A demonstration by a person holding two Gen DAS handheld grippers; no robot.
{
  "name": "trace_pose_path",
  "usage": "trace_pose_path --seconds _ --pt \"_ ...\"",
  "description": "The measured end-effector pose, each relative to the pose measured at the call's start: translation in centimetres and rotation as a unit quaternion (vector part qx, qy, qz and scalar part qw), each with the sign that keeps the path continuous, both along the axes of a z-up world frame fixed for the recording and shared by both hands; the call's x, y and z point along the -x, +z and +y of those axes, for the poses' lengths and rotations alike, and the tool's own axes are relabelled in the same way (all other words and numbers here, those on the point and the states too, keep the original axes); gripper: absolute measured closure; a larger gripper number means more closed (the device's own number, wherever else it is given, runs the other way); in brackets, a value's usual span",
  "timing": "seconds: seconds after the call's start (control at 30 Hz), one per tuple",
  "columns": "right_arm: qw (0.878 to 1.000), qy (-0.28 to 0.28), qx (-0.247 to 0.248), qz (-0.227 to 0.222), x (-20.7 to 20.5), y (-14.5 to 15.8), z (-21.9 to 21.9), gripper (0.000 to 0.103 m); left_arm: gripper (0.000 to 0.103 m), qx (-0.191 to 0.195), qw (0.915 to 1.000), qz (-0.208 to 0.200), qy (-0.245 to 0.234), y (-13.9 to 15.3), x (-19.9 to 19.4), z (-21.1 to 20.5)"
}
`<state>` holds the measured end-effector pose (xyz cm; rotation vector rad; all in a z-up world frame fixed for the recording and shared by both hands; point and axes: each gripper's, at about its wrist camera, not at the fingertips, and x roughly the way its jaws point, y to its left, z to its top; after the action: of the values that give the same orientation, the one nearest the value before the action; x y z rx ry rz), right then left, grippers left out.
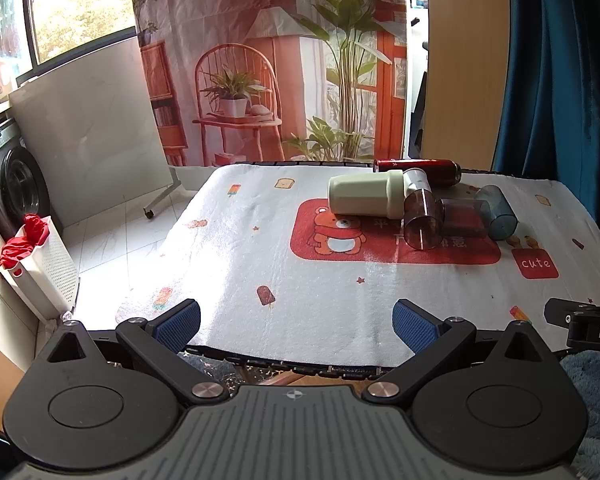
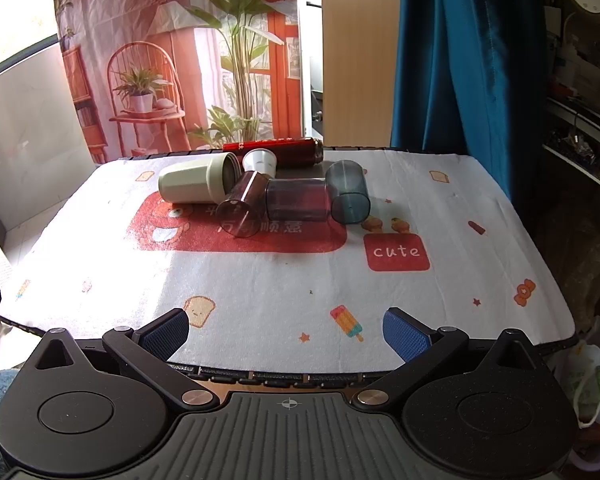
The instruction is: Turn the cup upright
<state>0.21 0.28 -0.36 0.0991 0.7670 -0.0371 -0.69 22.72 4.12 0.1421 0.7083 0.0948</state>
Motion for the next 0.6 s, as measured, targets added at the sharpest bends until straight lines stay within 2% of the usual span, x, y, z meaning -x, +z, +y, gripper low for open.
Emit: trace_pose_path --seconds 0.6 --pt "1.0 -0.002 -0.003 0.002 -0.16 0.08 -0.37 0.0 0.0 -0.001 1.0 0.004 0.0 -0.28 -0.12 -0.02"
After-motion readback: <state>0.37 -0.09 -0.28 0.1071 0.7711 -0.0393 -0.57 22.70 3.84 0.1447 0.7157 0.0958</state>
